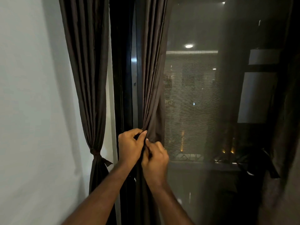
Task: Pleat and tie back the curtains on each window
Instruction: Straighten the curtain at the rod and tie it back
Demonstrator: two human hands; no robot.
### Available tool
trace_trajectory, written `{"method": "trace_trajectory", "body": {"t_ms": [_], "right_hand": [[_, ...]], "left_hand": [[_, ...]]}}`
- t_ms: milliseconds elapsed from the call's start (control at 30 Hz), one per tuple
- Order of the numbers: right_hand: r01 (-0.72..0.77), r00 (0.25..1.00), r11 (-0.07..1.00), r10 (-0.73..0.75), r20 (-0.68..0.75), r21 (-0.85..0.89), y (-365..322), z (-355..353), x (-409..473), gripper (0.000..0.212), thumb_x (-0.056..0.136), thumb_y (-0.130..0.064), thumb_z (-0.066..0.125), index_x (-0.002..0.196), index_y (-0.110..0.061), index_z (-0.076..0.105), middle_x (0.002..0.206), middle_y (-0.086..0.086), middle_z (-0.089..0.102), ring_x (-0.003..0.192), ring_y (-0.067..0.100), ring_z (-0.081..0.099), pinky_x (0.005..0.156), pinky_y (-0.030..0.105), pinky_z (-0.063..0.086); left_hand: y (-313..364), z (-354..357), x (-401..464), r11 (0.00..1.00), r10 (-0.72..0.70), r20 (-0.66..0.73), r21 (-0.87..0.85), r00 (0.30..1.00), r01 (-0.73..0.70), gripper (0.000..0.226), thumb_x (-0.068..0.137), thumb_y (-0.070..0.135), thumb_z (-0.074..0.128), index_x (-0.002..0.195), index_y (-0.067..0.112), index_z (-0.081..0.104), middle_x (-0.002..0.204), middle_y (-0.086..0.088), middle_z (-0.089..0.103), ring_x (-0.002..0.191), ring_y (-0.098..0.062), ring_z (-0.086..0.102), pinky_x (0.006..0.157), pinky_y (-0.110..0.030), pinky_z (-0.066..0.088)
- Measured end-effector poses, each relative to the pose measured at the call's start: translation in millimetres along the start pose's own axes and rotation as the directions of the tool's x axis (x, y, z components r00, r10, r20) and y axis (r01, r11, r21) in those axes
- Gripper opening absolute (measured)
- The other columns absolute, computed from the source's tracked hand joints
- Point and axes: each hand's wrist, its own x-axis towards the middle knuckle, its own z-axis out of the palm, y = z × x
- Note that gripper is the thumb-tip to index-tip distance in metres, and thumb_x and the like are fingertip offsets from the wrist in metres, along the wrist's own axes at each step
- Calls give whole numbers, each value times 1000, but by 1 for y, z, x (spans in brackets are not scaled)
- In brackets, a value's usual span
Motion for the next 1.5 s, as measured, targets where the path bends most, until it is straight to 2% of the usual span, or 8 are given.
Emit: {"method": "trace_trajectory", "body": {"t_ms": [367, 567, 667, 767, 933, 1033, 1200, 1500], "right_hand": [[7, 997, 999, -10, 72, 46, 0, 6, 1, 25, 96, -15, 53, 110, -15, 73, 89, -3, 62, 78, 16, 62, 71, 44, 55], [92, 978, 971, -130, 163, 220, 4, -10, 7, 31, 84, 6, 65, 105, -13, 78, 92, -5, 67, 87, 9, 64, 77, 30, 54], [-125, 988, 970, 141, -62, 209, 13, -23, 21, 31, 84, -8, 77, 113, -19, 74, 110, -4, 60, 106, 9, 60, 92, 31, 52], [-427, 900, 865, 435, 30, 265, 26, -27, 38, 45, 84, -16, 81, 125, -26, 64, 122, -11, 58, 111, 2, 56, 97, 24, 50], [-471, 855, 852, 505, -121, 227, 37, -32, 41, 21, 84, -8, 79, 87, -27, 71, 79, -6, 71, 74, 11, 68, 80, 44, 59], [-293, 932, 950, 308, -189, 104, 22, -33, 29, 17, 84, -5, 78, 81, -20, 71, 79, -6, 67, 71, 8, 63, 74, 24, 54], [-137, 978, 991, 137, -155, 11, 12, -18, 14, 11, 89, -12, 74, 100, -16, 75, 87, -9, 64, 77, 13, 63, 75, 47, 55], [-71, 997, 997, 69, 42, 31, 4, 13, 4, 28, 95, -23, 54, 113, -17, 75, 87, -7, 60, 75, 18, 59, 69, 43, 52]], "left_hand": [[6, -11, -3, 964, -130, 130, -217, 983, 157, 19, 92, 17, 71, 73, 15, 76, 61, 5, 68, 59, -6, 65, 58, -21, 52], [-11, -23, 8, 988, -68, 181, -124, 981, 91, 16, 89, 11, 75, 73, 9, 72, 65, -4, 67, 64, -24, 66, 61, -43, 56], [-13, -27, 8, 985, -69, 189, -144, 980, 97, 12, 89, 10, 74, 77, 9, 74, 69, -3, 70, 67, -20, 68, 64, -39, 58], [-10, -28, 6, 982, -61, 204, -163, 977, 95, 10, 90, 12, 74, 80, 8, 76, 72, -1, 72, 69, -16, 70, 66, -36, 60], [-20, -26, 6, 979, -85, 230, -162, 969, 124, 9, 91, 16, 73, 93, 9, 78, 85, 3, 76, 83, -15, 73, 78, -43, 61], [-19, -20, 5, 994, -49, 169, -84, 984, 63, 11, 89, 15, 75, 97, 8, 79, 87, 4, 76, 81, -8, 71, 77, -34, 60], [-17, -16, 5, 997, 28, 47, 73, 998, -31, 9, 87, 14, 77, 94, 9, 78, 79, 8, 72, 76, -2, 67, 68, -10, 50], [-12, -9, 3, 999, -49, 87, 25, 995, 47, 9, 89, 6, 72, 87, 12, 79, 69, 23, 65, 72, 7, 65, 66, -7, 46]]}}
